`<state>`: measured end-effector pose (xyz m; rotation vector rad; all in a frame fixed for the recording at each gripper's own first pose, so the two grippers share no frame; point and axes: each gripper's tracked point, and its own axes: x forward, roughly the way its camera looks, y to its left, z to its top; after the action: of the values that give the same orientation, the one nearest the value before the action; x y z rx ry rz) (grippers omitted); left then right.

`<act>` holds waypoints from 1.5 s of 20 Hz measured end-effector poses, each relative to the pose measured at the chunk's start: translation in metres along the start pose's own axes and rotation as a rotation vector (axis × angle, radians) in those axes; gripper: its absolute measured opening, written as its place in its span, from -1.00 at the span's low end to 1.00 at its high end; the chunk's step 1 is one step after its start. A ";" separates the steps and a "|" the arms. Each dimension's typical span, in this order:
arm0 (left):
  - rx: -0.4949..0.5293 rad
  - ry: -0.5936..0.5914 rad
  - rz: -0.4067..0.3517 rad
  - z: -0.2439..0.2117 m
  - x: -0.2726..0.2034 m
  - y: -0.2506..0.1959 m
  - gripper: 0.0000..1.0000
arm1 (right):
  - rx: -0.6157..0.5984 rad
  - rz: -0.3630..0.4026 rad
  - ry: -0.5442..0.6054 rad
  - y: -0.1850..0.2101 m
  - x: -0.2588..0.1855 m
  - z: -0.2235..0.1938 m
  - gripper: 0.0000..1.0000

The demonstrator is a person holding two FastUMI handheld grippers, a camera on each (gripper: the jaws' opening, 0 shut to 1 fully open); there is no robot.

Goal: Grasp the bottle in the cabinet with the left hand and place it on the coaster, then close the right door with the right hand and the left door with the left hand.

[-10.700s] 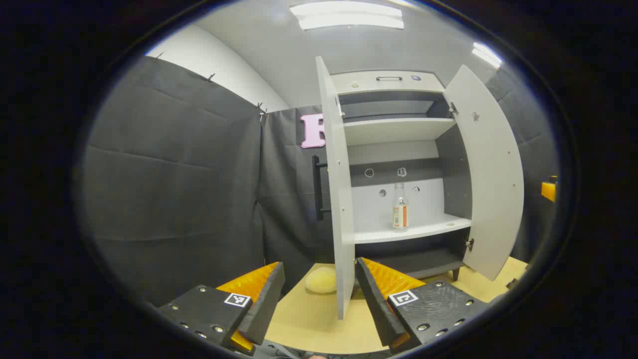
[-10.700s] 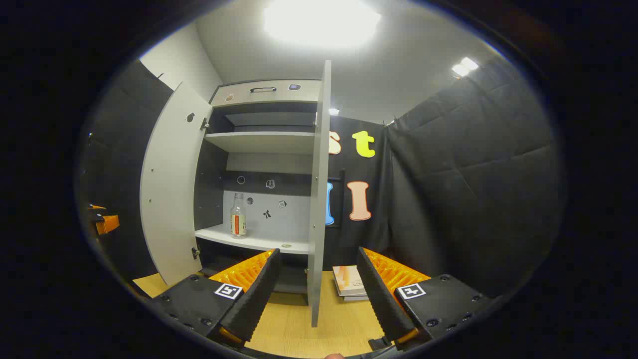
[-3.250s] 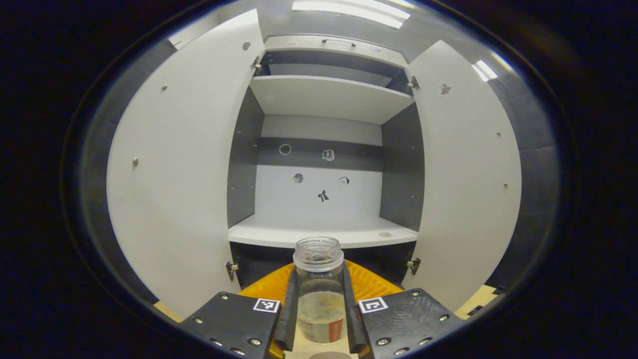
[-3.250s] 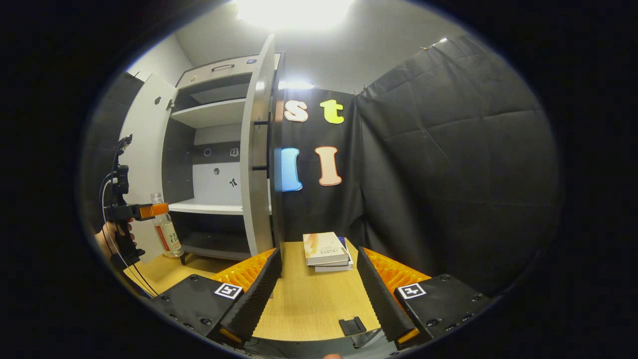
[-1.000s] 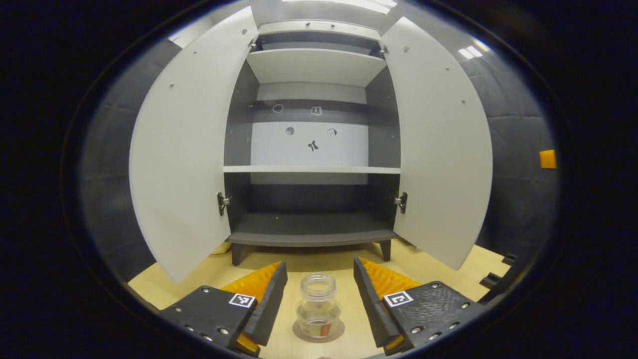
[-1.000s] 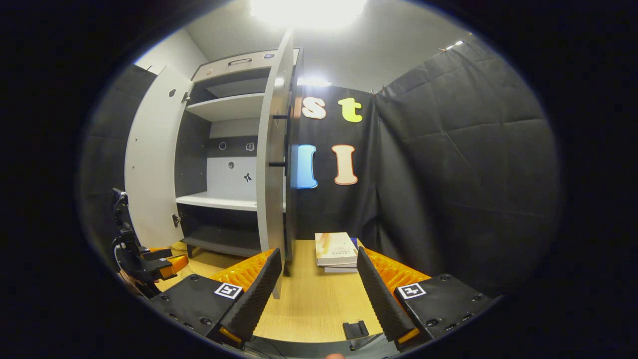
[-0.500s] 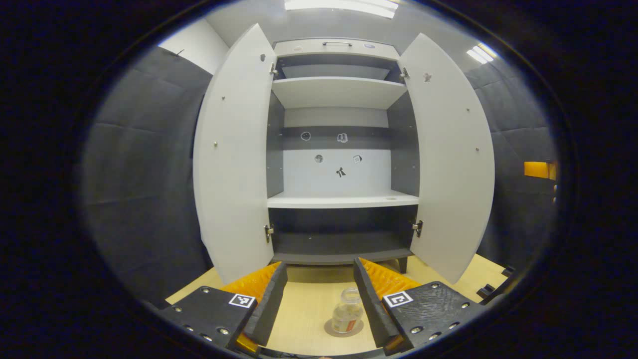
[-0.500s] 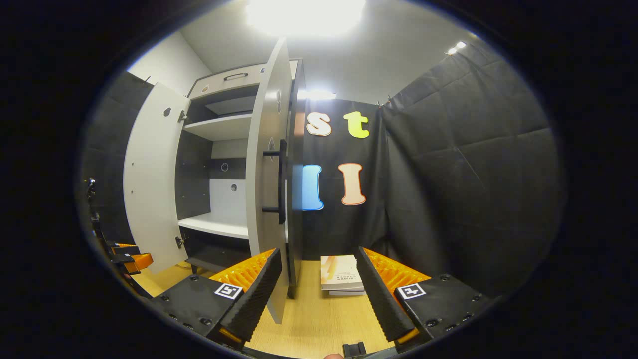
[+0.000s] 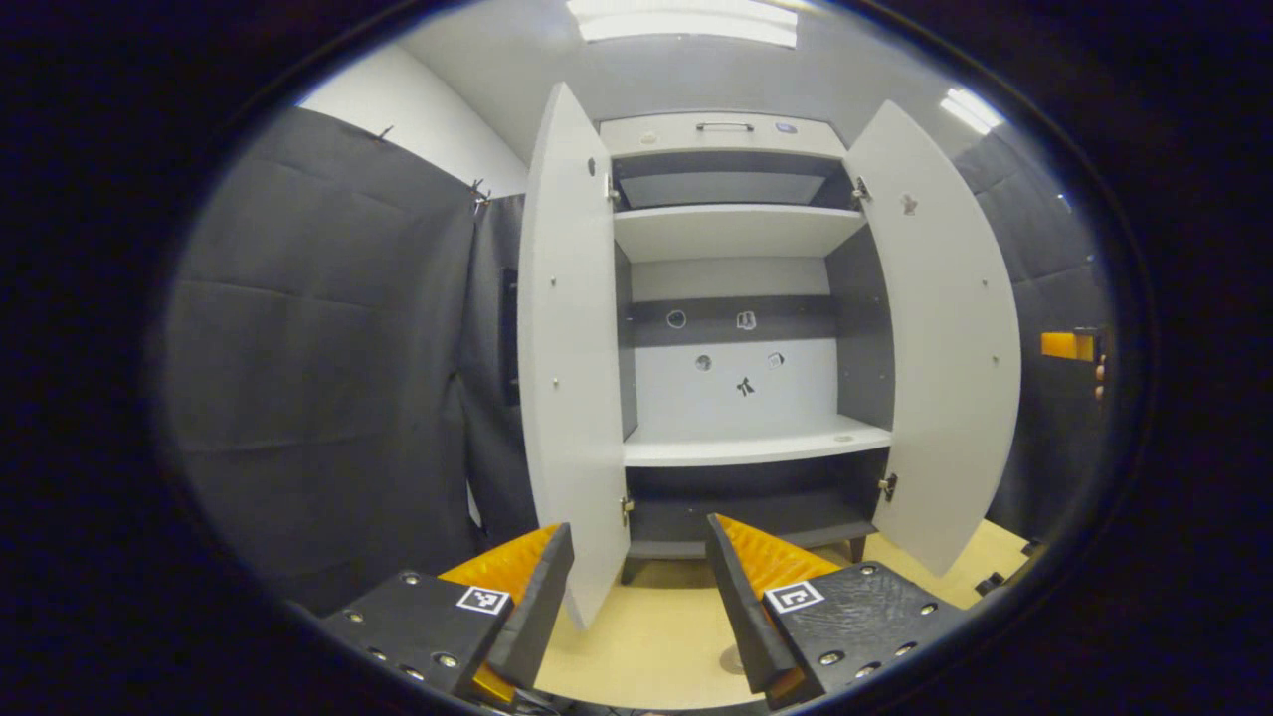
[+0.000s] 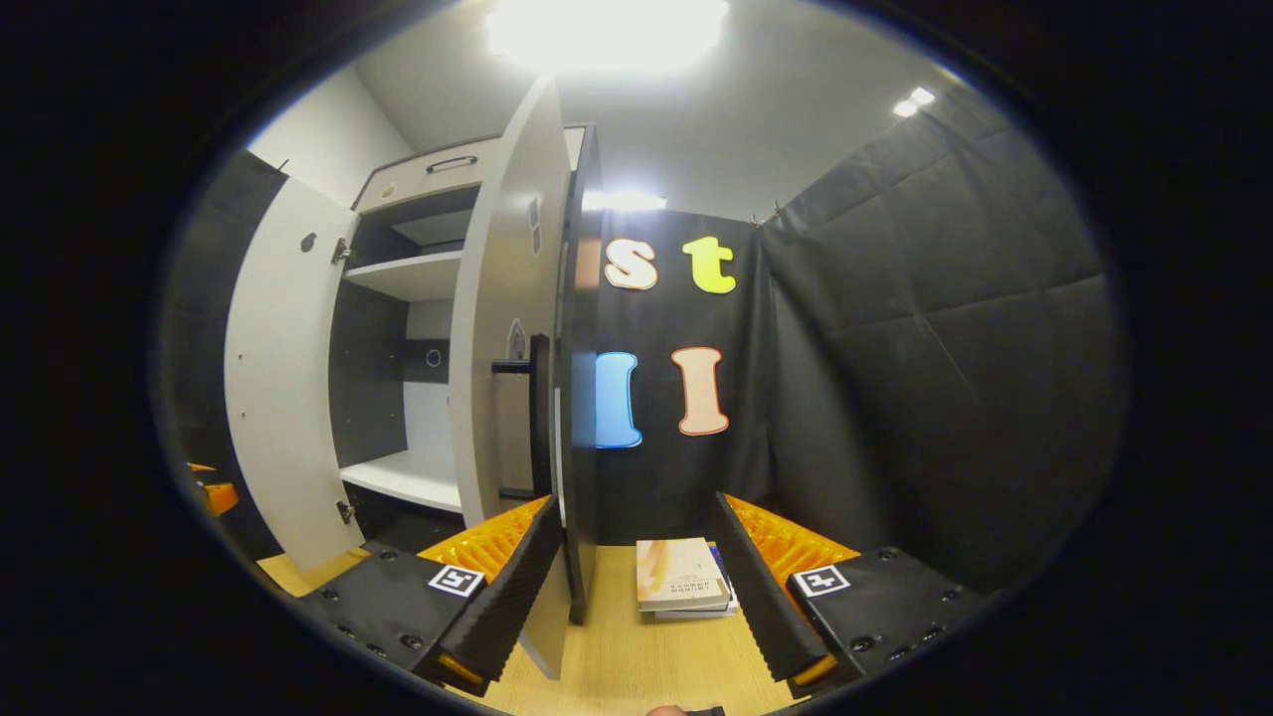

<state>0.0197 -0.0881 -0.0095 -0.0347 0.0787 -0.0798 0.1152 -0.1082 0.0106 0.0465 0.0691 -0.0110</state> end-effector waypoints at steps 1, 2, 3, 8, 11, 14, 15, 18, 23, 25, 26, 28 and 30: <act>-0.003 -0.001 0.010 0.001 0.000 0.009 0.58 | 0.001 -0.020 0.008 -0.002 0.005 0.001 0.94; -0.005 -0.003 0.022 0.002 0.000 0.018 0.58 | 0.003 -0.040 0.014 -0.002 0.010 0.003 0.90; -0.005 -0.005 0.033 0.004 0.000 0.026 0.58 | 0.009 -0.060 0.021 -0.002 0.016 0.005 0.90; 0.016 -0.011 0.080 0.004 0.003 0.069 0.58 | 0.065 -0.095 0.031 0.009 0.032 0.010 0.94; 0.010 -0.019 0.108 0.007 0.008 0.096 0.58 | 0.080 -0.123 0.039 0.012 0.038 0.009 0.91; 0.001 -0.027 0.126 0.009 0.014 0.119 0.58 | 0.102 -0.144 0.049 0.014 0.037 0.008 0.90; -0.001 -0.029 0.131 0.011 0.017 0.127 0.58 | 0.097 -0.148 0.050 0.016 0.037 0.009 0.90; -0.009 -0.045 0.142 0.014 0.024 0.146 0.56 | 0.011 -0.191 0.043 0.020 0.034 0.012 0.91; -0.015 -0.052 0.140 0.011 0.034 0.167 0.58 | 0.014 -0.211 0.045 0.029 0.029 0.014 0.90; -0.019 -0.050 0.135 0.008 0.041 0.171 0.58 | 0.025 -0.211 0.041 0.041 0.027 0.012 0.90; -0.024 -0.048 0.130 0.007 0.044 0.172 0.58 | 0.023 -0.206 0.040 0.048 0.027 0.012 0.90; -0.029 -0.051 0.120 0.005 0.045 0.178 0.58 | 0.018 -0.181 0.040 0.063 0.025 0.013 0.90; -0.029 -0.048 0.114 -0.001 0.049 0.183 0.58 | 0.016 -0.159 0.034 0.079 0.026 0.013 0.90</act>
<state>0.0822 0.0903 -0.0210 -0.0611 0.0336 0.0366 0.1428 -0.0300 0.0255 0.0573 0.1070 -0.1697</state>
